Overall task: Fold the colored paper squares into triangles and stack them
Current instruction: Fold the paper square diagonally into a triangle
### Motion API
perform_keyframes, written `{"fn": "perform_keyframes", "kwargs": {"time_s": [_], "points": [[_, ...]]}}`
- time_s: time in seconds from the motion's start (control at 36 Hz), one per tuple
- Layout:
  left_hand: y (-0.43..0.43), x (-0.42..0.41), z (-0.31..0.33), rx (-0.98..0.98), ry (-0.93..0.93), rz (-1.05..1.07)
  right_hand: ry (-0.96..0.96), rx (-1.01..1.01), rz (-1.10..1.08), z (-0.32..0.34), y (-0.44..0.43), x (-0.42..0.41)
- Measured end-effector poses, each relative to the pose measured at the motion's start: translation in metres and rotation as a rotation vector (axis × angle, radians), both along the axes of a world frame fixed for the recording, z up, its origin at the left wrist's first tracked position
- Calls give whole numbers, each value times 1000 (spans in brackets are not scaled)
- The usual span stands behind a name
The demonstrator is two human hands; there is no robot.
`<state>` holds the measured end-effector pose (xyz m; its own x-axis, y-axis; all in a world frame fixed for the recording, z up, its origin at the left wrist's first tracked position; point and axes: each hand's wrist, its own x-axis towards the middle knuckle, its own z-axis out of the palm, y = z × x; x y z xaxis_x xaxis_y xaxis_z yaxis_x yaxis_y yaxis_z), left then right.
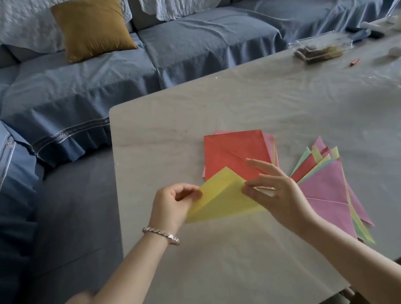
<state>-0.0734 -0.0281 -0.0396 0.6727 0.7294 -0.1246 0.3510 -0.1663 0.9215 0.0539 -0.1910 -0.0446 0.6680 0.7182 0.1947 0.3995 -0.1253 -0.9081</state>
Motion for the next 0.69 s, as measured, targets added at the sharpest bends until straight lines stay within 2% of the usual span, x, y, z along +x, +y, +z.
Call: {"fn": "perform_keyframes", "kwargs": {"time_s": [0.17, 0.39, 0.47, 0.58, 0.69], "points": [[-10, -6, 12, -41, -1, -91, 271, -67, -6, 15, 2, 2], [-26, -5, 31, -17, -108, -109, 312, -87, -102, 23, 0, -9], [-37, -4, 34, 110, -105, -137, 293, -80, -87, 28, -1, -14], [-48, -2, 34, 342, -148, -23, 288, -19, -72, 36, 0, -18], [-54, -1, 37, 393, -215, 17, 270, 52, -88, 43, -1, -21]]}}
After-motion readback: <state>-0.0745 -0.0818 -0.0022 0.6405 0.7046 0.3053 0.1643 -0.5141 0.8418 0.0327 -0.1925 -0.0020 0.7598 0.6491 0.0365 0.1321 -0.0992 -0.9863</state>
